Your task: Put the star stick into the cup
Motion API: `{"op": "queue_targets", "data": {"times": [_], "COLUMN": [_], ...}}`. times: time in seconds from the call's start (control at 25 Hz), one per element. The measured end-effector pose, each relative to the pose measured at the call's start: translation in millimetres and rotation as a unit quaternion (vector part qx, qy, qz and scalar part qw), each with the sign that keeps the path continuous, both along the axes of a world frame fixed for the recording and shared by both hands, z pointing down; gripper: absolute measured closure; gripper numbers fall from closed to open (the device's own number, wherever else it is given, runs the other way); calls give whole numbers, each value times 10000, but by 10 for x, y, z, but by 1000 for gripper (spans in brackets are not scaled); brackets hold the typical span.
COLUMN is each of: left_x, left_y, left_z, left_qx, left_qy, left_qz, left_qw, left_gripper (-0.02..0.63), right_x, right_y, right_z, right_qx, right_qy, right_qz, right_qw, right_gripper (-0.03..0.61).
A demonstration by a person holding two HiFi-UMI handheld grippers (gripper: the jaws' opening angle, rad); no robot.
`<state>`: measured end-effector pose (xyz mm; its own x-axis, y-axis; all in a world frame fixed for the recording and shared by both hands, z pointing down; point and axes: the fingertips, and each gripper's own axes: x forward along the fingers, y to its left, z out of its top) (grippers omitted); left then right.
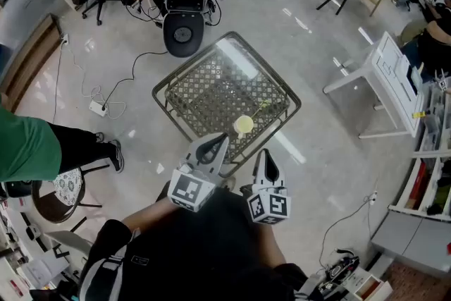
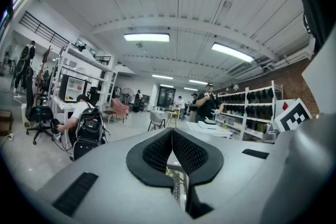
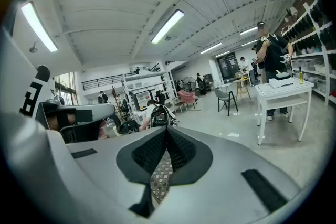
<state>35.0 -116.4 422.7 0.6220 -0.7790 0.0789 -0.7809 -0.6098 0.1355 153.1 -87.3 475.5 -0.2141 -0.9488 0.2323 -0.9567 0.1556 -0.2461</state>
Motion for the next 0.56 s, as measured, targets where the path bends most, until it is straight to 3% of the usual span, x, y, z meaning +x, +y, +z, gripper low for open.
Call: {"op": "queue_targets", "data": {"times": [0.56], "left_x": [-94], "left_y": [103], "left_z": [9], "left_qx": [33], "left_qy": [-28], "left_qz": [9], "left_qw": [10000], "left_gripper": [597], "right_x": [-108], "right_y": [67], "right_z": [-8], "right_qx": [23], "right_qy": [19], "right_qz": [-86], "right_qw": [10000], "right_gripper": [568]}}
